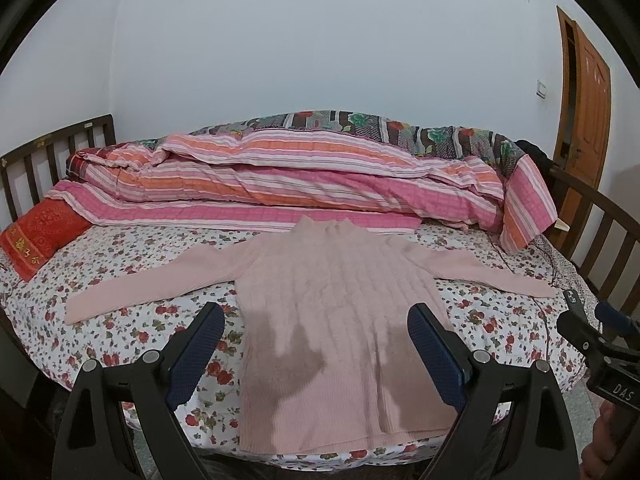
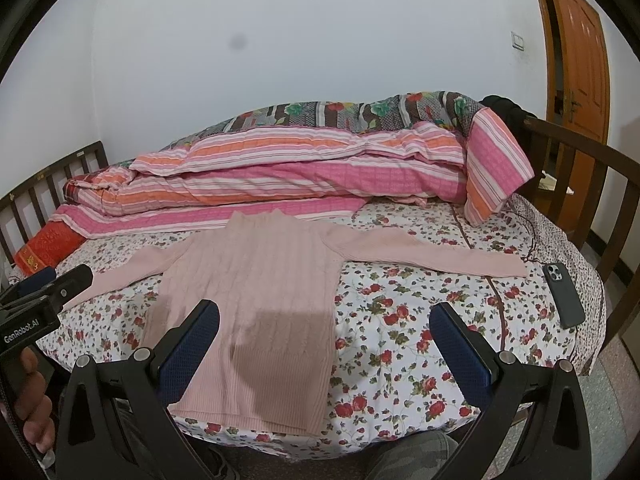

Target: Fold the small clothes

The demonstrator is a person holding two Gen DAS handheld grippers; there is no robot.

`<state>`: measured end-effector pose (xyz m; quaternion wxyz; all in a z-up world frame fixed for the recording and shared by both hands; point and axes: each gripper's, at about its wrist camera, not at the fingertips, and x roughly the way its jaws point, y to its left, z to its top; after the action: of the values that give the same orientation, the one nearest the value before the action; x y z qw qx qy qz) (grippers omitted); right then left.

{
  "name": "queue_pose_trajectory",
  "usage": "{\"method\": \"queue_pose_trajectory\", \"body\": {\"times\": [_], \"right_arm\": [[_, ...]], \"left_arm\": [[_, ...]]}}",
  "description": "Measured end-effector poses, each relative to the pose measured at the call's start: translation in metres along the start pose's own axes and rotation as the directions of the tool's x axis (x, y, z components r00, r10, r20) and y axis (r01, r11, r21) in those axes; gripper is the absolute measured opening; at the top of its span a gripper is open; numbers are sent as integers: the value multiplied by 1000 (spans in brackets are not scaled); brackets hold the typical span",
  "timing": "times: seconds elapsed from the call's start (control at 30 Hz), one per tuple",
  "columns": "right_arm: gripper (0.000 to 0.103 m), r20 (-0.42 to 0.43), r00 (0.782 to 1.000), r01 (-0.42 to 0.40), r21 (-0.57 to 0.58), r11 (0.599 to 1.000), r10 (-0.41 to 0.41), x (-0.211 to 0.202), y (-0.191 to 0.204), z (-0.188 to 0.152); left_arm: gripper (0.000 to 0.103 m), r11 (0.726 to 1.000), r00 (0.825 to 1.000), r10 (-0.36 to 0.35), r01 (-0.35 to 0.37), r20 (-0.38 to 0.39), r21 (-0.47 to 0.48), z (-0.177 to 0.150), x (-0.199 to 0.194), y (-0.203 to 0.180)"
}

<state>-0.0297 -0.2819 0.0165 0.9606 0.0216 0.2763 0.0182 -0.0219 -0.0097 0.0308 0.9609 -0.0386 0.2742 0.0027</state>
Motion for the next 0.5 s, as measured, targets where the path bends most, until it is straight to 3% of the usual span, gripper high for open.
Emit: {"method": "queue_pose_trajectory", "body": {"times": [0.5], "right_arm": [[103,-2,1000,-4,-3,1000,4,3,1,-1]], "left_arm": [[97,1000,1000,-1,1,6,-5,-1,9,7]]}}
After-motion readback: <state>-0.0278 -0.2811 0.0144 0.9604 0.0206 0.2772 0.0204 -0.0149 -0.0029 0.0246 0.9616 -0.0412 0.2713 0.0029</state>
